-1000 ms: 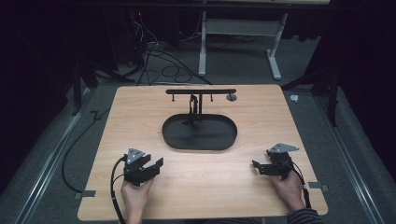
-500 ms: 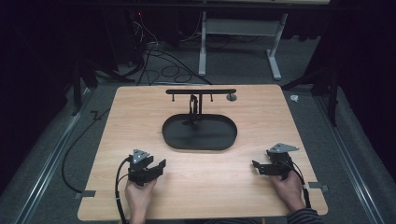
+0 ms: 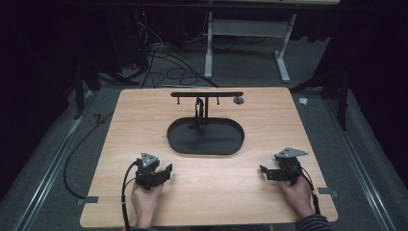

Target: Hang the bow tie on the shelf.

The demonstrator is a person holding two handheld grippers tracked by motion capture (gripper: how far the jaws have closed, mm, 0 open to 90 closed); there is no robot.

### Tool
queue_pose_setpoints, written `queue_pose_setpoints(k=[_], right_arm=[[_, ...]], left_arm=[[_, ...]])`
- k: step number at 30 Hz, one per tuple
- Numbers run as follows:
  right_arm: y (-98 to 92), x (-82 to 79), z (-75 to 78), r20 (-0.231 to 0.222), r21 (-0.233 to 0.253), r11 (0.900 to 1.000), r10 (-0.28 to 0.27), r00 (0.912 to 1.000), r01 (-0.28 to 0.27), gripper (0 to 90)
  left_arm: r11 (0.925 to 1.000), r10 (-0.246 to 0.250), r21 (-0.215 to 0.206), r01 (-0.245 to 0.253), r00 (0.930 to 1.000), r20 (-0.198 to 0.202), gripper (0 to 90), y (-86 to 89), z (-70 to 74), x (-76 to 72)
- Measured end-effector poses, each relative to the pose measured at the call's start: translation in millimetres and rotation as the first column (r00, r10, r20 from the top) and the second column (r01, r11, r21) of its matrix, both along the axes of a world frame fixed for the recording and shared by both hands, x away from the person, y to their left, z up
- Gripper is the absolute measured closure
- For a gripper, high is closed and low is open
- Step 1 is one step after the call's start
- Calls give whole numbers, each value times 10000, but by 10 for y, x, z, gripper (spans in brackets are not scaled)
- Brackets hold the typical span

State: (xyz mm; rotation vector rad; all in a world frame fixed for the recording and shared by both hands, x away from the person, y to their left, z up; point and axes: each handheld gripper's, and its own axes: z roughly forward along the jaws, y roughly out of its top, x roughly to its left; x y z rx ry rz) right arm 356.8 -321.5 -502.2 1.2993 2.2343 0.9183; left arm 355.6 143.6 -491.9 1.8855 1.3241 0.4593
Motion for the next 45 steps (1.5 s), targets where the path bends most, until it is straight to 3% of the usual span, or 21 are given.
queue_pose_setpoints(k=[22,35,45], right_arm=[[0,0,0,0,-1,10000,1,10000,-1,206],[-1,-1,2,-23,-10,10000,9,10000,-9,206],[-1,-1,1,-24,-6,10000,14,10000,-14,206]], left_arm=[[9975,146,694,-155,9998,141,435,-87,-112,85],[9922,184,1228,-213,9995,247,414,-132,-143,94],[9925,141,1210,-163,9997,185,363,-129,-145,99]])
